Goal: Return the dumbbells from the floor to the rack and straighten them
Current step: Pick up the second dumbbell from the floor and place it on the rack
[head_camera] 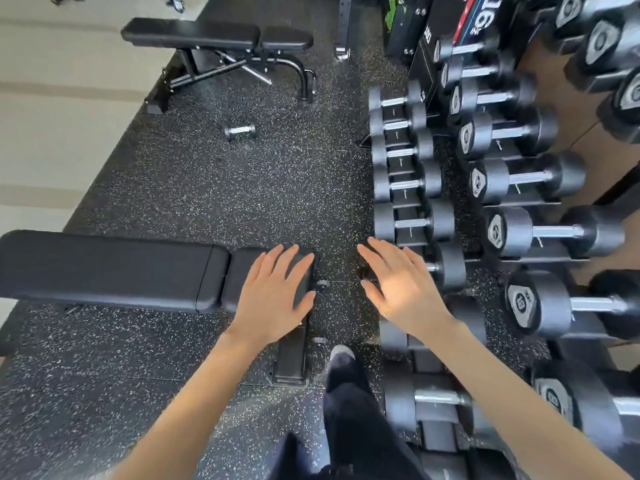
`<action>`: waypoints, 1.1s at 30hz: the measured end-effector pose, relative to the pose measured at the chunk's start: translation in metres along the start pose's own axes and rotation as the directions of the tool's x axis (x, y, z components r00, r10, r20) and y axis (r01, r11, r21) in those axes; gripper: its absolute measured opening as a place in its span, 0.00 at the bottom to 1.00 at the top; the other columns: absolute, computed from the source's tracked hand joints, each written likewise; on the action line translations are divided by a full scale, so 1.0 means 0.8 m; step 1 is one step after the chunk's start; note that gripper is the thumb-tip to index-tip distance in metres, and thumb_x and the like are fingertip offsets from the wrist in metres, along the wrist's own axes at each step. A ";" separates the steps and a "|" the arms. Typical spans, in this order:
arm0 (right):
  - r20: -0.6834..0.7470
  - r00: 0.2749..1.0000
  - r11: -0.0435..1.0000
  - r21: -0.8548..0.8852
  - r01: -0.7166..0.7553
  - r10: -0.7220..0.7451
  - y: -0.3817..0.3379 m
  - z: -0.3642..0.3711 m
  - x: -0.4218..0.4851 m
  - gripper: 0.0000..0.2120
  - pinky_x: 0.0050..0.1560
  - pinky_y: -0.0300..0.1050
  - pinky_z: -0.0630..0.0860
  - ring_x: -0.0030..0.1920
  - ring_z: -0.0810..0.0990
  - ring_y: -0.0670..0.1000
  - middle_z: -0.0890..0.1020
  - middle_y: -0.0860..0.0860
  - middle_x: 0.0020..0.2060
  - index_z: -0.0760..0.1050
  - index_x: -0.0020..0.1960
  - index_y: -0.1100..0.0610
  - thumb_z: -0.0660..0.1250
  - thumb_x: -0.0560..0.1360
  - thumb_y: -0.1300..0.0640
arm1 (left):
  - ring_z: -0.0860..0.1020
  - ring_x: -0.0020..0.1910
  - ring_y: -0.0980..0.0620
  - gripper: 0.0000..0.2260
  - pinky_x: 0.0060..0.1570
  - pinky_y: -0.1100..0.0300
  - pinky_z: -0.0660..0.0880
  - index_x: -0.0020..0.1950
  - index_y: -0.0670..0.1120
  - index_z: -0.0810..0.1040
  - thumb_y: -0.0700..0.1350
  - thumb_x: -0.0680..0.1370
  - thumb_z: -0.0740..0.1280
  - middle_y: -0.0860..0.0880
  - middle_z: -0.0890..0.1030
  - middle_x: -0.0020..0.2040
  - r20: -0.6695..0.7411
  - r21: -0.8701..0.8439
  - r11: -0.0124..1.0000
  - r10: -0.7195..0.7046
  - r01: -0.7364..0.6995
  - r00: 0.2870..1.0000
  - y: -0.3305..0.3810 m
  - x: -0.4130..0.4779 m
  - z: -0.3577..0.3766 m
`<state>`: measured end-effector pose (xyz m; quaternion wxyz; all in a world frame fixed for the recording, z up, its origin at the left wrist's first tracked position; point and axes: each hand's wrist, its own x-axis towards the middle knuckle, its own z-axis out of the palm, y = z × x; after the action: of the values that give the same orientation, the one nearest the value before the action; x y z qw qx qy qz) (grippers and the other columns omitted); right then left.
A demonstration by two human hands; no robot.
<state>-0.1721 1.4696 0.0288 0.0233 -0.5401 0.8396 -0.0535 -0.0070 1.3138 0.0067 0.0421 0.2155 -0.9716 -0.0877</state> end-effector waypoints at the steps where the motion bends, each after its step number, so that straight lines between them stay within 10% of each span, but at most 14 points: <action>1: 0.016 1.000 1.000 -0.005 0.007 -0.007 0.016 -0.002 0.017 0.25 0.71 0.54 0.57 0.71 0.63 0.52 0.65 0.53 0.71 0.60 0.73 0.55 0.58 0.78 0.50 | 0.65 0.71 0.40 0.25 0.69 0.44 0.60 0.72 0.47 0.67 0.54 0.77 0.64 0.42 0.69 0.71 -0.003 0.008 1.000 0.000 0.000 1.000 0.002 0.020 0.000; 33: -0.053 0.996 0.997 0.010 0.073 -0.072 0.253 -0.024 0.350 0.25 0.66 0.57 0.66 0.66 0.71 0.57 0.70 0.57 0.68 0.66 0.70 0.58 0.65 0.75 0.54 | 0.65 0.70 0.39 0.25 0.68 0.44 0.61 0.72 0.47 0.66 0.54 0.77 0.62 0.42 0.69 0.71 -0.007 0.047 0.997 -0.053 0.054 0.999 -0.034 0.422 0.010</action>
<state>-0.4734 1.2997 0.0300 0.0025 -0.5686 0.8194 -0.0732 -0.3019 1.1467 0.0087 0.0373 0.2426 -0.9672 -0.0654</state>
